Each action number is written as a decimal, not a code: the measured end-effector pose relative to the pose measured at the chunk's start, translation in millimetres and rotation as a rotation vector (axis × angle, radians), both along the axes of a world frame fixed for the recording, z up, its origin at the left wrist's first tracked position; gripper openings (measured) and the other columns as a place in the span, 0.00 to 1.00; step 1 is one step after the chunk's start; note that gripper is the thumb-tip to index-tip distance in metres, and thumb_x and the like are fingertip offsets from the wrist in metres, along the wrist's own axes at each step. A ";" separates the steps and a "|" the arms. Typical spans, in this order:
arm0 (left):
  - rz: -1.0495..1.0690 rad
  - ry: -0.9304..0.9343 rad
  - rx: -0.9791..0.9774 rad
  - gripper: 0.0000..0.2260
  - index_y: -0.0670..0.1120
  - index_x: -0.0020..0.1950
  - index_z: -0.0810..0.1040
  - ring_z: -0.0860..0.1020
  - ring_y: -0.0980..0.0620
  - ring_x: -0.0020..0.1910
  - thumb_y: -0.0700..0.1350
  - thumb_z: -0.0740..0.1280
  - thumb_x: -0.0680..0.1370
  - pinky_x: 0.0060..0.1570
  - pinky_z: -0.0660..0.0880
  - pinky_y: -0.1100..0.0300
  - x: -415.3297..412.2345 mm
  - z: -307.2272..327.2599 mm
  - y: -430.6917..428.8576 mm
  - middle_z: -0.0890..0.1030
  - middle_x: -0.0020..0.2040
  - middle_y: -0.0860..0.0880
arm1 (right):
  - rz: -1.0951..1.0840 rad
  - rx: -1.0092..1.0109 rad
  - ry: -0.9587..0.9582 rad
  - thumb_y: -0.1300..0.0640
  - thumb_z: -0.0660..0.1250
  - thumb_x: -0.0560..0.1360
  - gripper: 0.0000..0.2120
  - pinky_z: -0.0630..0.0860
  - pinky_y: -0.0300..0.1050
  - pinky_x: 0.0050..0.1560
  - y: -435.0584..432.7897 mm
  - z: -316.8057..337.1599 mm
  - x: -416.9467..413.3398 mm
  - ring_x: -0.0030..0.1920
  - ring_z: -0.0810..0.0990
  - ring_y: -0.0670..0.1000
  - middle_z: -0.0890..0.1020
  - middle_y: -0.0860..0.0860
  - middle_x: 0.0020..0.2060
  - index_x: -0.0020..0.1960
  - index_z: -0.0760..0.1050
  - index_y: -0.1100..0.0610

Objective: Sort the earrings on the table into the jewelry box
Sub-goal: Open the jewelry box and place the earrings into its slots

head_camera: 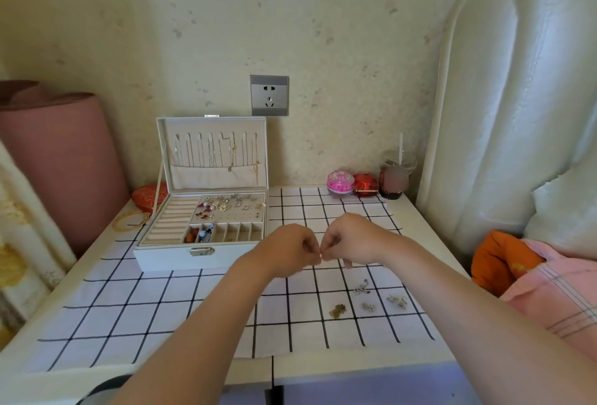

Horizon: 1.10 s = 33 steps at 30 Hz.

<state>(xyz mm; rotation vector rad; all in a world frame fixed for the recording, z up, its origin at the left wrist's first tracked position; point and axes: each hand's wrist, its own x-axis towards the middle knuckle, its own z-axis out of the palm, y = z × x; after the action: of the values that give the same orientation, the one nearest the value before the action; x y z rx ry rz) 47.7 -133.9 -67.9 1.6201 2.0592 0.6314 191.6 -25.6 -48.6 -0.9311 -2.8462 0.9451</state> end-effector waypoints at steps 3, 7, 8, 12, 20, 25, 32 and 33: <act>0.069 -0.079 0.123 0.01 0.49 0.45 0.81 0.78 0.55 0.33 0.46 0.72 0.75 0.38 0.77 0.60 -11.7 8.8 -3.4 0.82 0.41 0.51 | -0.036 0.034 0.131 0.58 0.76 0.73 0.05 0.75 0.35 0.32 -3.4 9.4 -10.7 0.28 0.78 0.39 0.85 0.49 0.41 0.44 0.82 0.49; 0.149 -0.191 0.210 0.01 0.49 0.45 0.82 0.78 0.56 0.31 0.44 0.71 0.76 0.35 0.76 0.66 -28.0 19.7 -9.1 0.81 0.40 0.52 | -0.040 0.100 0.225 0.56 0.78 0.70 0.18 0.77 0.38 0.41 -8.7 17.1 -29.8 0.43 0.82 0.43 0.85 0.45 0.41 0.57 0.78 0.47; 0.159 -0.201 0.209 0.02 0.49 0.45 0.83 0.78 0.57 0.31 0.44 0.71 0.76 0.34 0.75 0.68 -31.9 21.8 -10.6 0.82 0.40 0.52 | -0.026 0.131 0.241 0.55 0.78 0.70 0.19 0.77 0.39 0.45 -10.7 19.5 -34.8 0.44 0.82 0.42 0.85 0.44 0.40 0.59 0.78 0.47; 0.190 -0.268 0.222 0.03 0.48 0.46 0.84 0.78 0.57 0.29 0.44 0.71 0.77 0.41 0.79 0.58 -48.9 25.5 -18.2 0.81 0.37 0.52 | 0.013 0.243 0.274 0.51 0.77 0.71 0.19 0.75 0.40 0.44 -18.2 27.8 -54.7 0.41 0.80 0.39 0.85 0.43 0.40 0.59 0.77 0.46; 0.284 -0.266 0.348 0.04 0.49 0.46 0.84 0.77 0.58 0.29 0.45 0.70 0.78 0.30 0.74 0.68 -77.8 34.6 -34.1 0.83 0.40 0.46 | 0.060 0.256 0.396 0.57 0.77 0.71 0.16 0.77 0.42 0.50 -22.7 31.0 -92.1 0.45 0.82 0.41 0.85 0.43 0.40 0.57 0.81 0.48; 0.390 -0.534 0.410 0.05 0.45 0.49 0.83 0.78 0.56 0.31 0.46 0.69 0.78 0.28 0.72 0.64 -94.7 45.8 -40.3 0.83 0.41 0.50 | -0.043 -0.009 0.617 0.61 0.79 0.70 0.08 0.72 0.27 0.38 -25.5 38.7 -113.3 0.33 0.79 0.34 0.85 0.46 0.38 0.45 0.84 0.52; 0.392 -0.907 0.367 0.08 0.44 0.53 0.83 0.77 0.54 0.35 0.47 0.69 0.78 0.28 0.68 0.63 -117.7 48.6 -45.2 0.81 0.41 0.51 | -0.107 -0.296 0.769 0.64 0.76 0.71 0.07 0.72 0.36 0.29 -32.7 39.1 -137.6 0.25 0.75 0.40 0.86 0.52 0.40 0.49 0.85 0.60; 0.390 -0.945 0.370 0.08 0.44 0.53 0.83 0.76 0.54 0.35 0.47 0.69 0.79 0.28 0.68 0.63 -120.1 47.5 -45.4 0.80 0.41 0.51 | -0.107 -0.317 0.775 0.64 0.76 0.72 0.06 0.72 0.37 0.29 -32.0 37.2 -141.4 0.25 0.74 0.43 0.86 0.51 0.39 0.49 0.85 0.60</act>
<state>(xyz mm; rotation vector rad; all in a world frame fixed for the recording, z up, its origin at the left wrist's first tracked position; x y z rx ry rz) -72.4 -179.3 -20.3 0.7660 1.5505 1.6127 50.2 -57.6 -11.4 -0.5393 -2.0189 1.3865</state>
